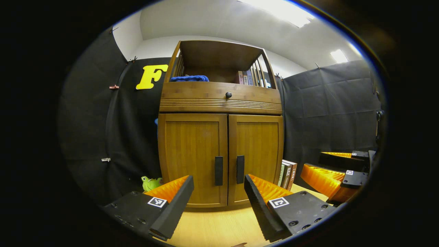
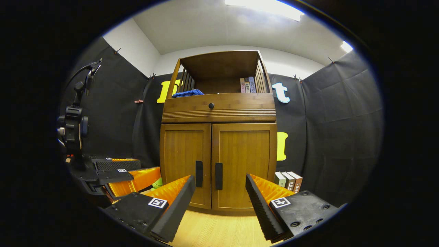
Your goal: Open the right door of the double-door shoe cabinet with the right hand, and open the left door with the left hand.
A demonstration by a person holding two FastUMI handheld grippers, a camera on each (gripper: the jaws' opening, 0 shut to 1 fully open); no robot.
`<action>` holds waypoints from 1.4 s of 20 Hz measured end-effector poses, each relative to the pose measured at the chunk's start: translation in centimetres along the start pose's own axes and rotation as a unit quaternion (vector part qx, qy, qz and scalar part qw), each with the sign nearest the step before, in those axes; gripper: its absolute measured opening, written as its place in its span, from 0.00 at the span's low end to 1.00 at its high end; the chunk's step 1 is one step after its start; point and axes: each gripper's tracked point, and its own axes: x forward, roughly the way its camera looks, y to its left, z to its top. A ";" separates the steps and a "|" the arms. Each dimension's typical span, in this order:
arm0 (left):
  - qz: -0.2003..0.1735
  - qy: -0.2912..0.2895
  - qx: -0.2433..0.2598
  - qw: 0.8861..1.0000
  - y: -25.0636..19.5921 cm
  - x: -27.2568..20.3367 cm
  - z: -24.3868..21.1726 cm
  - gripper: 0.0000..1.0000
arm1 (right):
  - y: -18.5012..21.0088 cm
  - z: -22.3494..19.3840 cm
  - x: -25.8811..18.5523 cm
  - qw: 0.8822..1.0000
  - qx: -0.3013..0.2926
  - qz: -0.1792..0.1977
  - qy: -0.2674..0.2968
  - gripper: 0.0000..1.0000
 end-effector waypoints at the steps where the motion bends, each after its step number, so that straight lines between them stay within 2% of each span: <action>1: -0.002 -0.001 -0.002 1.000 0.0 0.0 0.1 0.92 | -0.1 0.0 0.1 1.000 0.000 -0.002 0.001 0.94; 9: -0.003 -0.008 -0.004 1.000 0.0 0.0 0.1 0.92 | 0.2 -0.7 1.3 1.000 0.005 -0.003 0.010 0.94; 10: 0.000 -0.009 -0.004 1.000 0.0 0.0 0.0 0.96 | 0.5 -0.9 1.6 1.000 0.003 -0.001 0.013 0.93; 12: 0.006 -0.011 -0.007 1.000 0.1 0.0 0.0 0.92 | 1.1 -1.3 2.3 1.000 -0.003 0.001 0.016 0.93; 17: 0.010 -0.018 -0.006 1.000 0.2 -0.1 0.2 0.92 | 2.3 -2.6 5.2 1.000 -0.013 0.006 0.012 0.93; 28: 0.032 -0.020 -0.014 0.999 0.7 -0.2 0.4 0.93 | 5.7 -7.0 12.9 0.999 0.001 0.022 0.048 0.94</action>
